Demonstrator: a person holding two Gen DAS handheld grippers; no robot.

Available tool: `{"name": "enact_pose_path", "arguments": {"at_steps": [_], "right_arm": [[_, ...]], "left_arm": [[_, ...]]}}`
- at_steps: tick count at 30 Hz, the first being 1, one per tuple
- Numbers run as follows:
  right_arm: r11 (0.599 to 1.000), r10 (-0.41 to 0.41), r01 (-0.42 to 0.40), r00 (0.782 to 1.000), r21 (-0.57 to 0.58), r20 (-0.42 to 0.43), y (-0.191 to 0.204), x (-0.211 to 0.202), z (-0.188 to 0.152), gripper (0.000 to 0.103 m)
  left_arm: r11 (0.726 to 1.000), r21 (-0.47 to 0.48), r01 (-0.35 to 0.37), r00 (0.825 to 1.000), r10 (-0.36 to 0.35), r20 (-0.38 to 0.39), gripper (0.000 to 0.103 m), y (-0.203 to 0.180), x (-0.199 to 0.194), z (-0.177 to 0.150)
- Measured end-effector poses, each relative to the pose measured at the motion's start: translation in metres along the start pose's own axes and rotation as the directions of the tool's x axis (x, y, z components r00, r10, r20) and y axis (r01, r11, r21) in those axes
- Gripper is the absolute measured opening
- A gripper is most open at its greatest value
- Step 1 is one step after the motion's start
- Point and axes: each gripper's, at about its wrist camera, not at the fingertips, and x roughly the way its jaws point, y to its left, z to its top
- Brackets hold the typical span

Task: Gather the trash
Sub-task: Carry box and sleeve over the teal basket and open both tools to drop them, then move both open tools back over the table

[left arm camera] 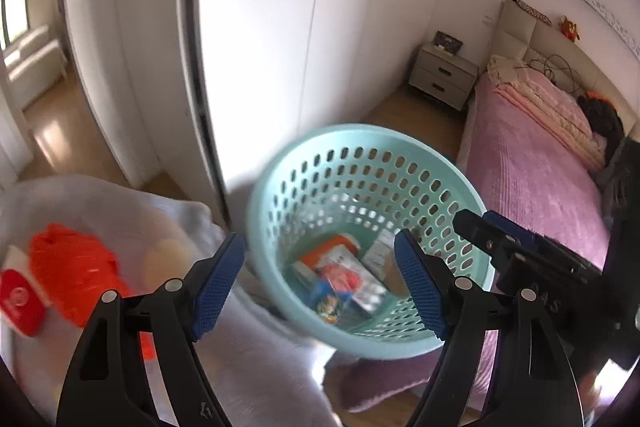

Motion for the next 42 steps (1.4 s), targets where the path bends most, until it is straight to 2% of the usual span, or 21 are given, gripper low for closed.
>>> {"name": "enact_pose_path", "arguments": {"at_steps": [10, 12, 15, 19, 25, 30, 34, 38, 42], "right_arm": [[0.997, 0.045, -0.043, 0.998, -0.063, 0.031, 0.035, -0.031, -0.005, 0.045], [0.995, 0.064, -0.061, 0.997, -0.074, 0.041, 0.047, -0.040, -0.007, 0.051], [0.992, 0.086, -0.080, 0.995, -0.102, 0.054, 0.067, -0.051, -0.010, 0.053], [0.979, 0.130, -0.118, 0.989, -0.166, 0.065, 0.099, -0.063, -0.020, 0.053], [0.950, 0.186, -0.165, 0.981, -0.264, 0.054, 0.147, -0.069, -0.033, 0.059], [0.916, 0.220, -0.195, 0.975, -0.351, 0.030, 0.191, -0.063, -0.047, 0.063], [0.882, 0.235, -0.213, 0.972, -0.419, 0.000, 0.221, -0.053, -0.058, 0.064], [0.846, 0.225, -0.200, 0.974, -0.494, -0.009, 0.248, -0.041, -0.068, 0.067], [0.833, 0.223, -0.208, 0.974, -0.512, -0.033, 0.267, -0.020, -0.072, 0.069]], "left_arm": [[0.999, -0.010, -0.034, 0.992, 0.035, 0.123, 0.079, 0.014, -0.075, -0.013], [0.999, -0.023, -0.037, 0.988, 0.040, 0.147, 0.079, 0.020, -0.091, -0.015], [0.998, -0.043, -0.049, 0.981, 0.056, 0.184, 0.079, 0.029, -0.114, -0.018], [0.993, -0.093, -0.069, 0.969, 0.089, 0.230, 0.079, 0.051, -0.152, -0.028], [0.976, -0.180, -0.121, 0.951, 0.166, 0.262, 0.079, 0.094, -0.197, -0.051], [0.950, -0.265, -0.167, 0.941, 0.233, 0.245, 0.079, 0.141, -0.220, -0.073], [0.914, -0.340, -0.223, 0.934, 0.300, 0.193, 0.079, 0.187, -0.227, -0.092], [0.890, -0.377, -0.256, 0.938, 0.322, 0.125, 0.079, 0.231, -0.225, -0.109], [0.896, -0.365, -0.254, 0.952, 0.297, 0.067, 0.076, 0.256, -0.214, -0.119]]}}
